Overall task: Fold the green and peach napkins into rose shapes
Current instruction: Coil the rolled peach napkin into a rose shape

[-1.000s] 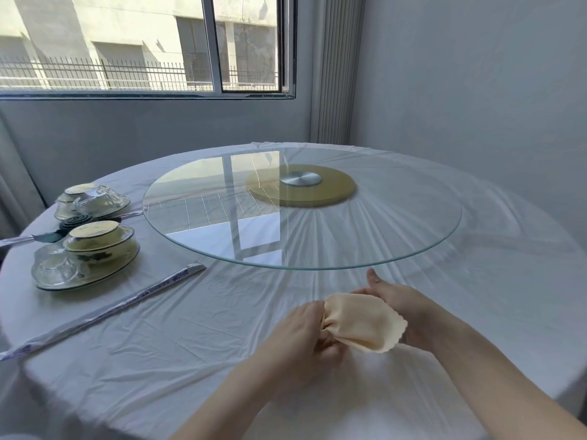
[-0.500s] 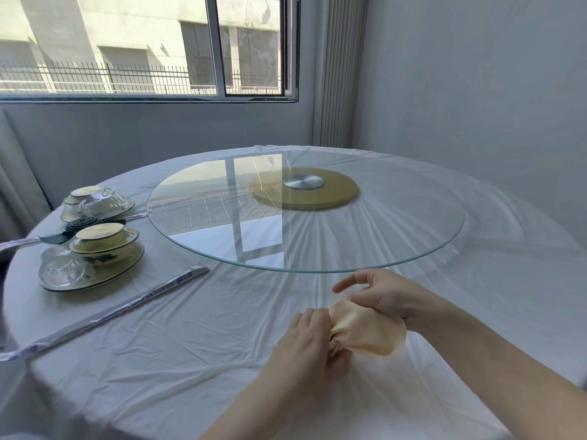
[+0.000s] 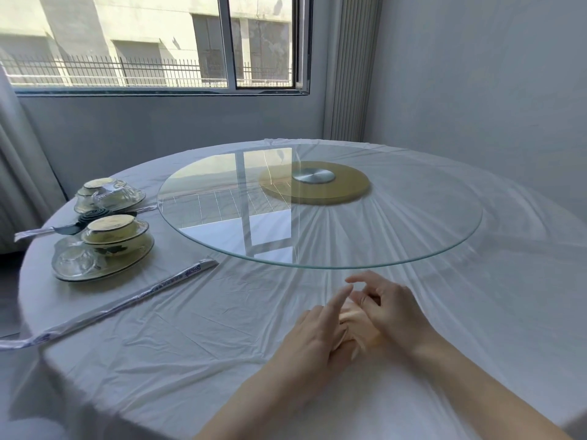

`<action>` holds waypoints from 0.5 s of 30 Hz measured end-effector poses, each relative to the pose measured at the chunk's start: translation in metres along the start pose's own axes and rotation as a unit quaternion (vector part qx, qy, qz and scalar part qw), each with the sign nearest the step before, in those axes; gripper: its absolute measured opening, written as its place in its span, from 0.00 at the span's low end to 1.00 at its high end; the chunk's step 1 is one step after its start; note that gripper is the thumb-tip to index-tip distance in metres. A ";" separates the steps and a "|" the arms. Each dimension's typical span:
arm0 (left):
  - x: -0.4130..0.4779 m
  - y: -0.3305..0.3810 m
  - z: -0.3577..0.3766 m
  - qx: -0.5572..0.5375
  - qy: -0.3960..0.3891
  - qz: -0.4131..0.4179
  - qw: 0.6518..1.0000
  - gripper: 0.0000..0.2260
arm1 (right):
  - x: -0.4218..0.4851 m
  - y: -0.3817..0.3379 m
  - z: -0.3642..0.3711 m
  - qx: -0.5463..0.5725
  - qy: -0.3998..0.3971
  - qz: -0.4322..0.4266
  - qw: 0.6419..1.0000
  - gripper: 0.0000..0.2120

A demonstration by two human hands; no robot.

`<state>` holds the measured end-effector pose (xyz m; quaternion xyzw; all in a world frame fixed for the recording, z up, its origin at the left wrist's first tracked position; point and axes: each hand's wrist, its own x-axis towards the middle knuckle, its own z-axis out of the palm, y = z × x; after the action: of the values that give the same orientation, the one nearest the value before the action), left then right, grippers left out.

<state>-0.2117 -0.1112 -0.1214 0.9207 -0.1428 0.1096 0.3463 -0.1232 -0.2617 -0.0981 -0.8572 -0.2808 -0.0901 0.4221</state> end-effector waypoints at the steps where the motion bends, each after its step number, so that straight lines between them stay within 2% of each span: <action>1: 0.001 0.000 -0.001 0.002 -0.001 0.002 1.000 0.32 | -0.001 0.002 0.003 -0.010 -0.012 0.000 1.000 0.08; 4: -0.001 0.000 -0.002 0.000 0.002 -0.010 1.000 0.31 | -0.001 0.005 0.008 -0.028 -0.016 0.015 0.999 0.08; 6: -0.001 0.000 -0.002 0.002 0.001 -0.014 1.000 0.29 | -0.005 0.004 0.004 -0.017 0.045 0.004 0.999 0.07; 7: -0.001 0.001 -0.003 0.002 0.002 -0.014 1.000 0.28 | -0.011 0.001 0.001 -0.013 0.091 -0.027 0.995 0.06; 9: 0.001 0.002 -0.004 -0.001 -0.006 -0.013 1.000 0.25 | -0.027 -0.006 -0.006 -0.060 0.153 -0.151 0.975 0.10; 11: 0.001 0.001 -0.006 0.001 -0.025 -0.012 1.000 0.26 | -0.044 -0.008 -0.009 -0.154 0.150 -0.277 0.936 0.13; 13: 0.000 0.000 -0.009 -0.003 -0.040 -0.010 0.999 0.26 | -0.055 -0.004 -0.009 -0.239 0.140 -0.329 0.903 0.14; 15: 0.000 0.000 -0.011 -0.004 -0.046 -0.007 0.999 0.26 | -0.056 -0.002 -0.008 -0.287 0.154 -0.341 0.882 0.10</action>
<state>-0.2133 -0.1037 -0.1132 0.9245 -0.1526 0.0640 0.3434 -0.1695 -0.2896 -0.1142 -0.7673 -0.4491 -0.4363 0.1388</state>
